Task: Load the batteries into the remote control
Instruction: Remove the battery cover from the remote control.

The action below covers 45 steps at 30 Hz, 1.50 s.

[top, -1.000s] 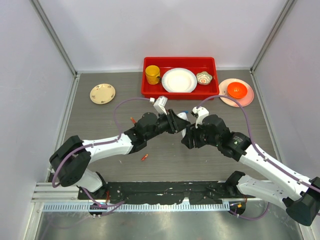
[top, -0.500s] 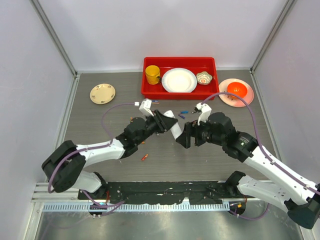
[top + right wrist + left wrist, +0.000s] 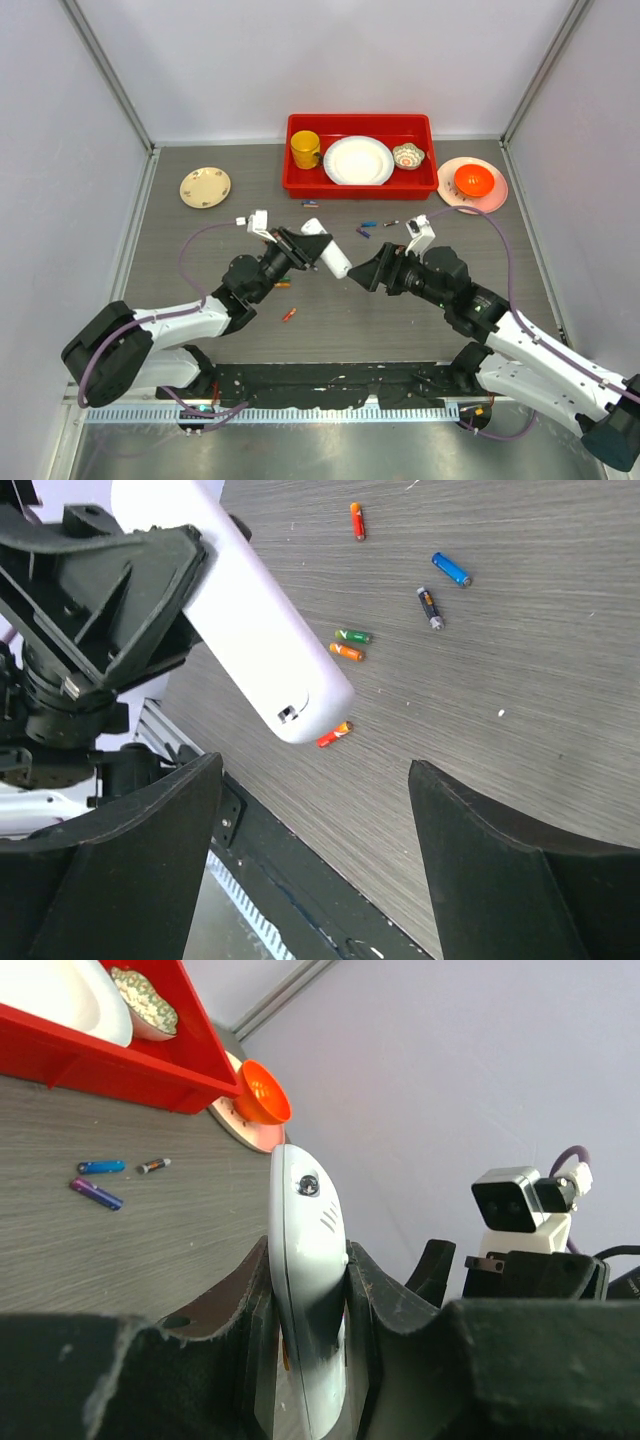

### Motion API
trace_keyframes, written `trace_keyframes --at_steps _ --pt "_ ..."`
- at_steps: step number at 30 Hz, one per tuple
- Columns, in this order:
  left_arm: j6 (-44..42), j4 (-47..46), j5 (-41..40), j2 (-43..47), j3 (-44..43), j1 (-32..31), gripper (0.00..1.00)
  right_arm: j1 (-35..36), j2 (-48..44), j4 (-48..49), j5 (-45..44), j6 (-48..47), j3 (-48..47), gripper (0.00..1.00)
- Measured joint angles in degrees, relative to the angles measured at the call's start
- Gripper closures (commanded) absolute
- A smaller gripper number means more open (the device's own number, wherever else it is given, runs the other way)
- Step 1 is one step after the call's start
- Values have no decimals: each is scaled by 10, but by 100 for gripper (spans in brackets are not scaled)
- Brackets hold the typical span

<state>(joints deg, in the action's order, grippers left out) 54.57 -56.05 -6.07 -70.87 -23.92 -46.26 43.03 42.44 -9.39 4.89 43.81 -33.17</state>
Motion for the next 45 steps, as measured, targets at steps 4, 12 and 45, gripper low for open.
trace_keyframes --at_steps 4,12,45 --pt "-11 -3 -7 4 19 0 100 0 11 50 -2 31 22 22" --pt "-33 58 -14 38 20 0 100 0 -14 89 -19 31 38 18" --pt "-300 -157 -257 -217 59 -133 100 -1 30 283 -24 140 205 48"
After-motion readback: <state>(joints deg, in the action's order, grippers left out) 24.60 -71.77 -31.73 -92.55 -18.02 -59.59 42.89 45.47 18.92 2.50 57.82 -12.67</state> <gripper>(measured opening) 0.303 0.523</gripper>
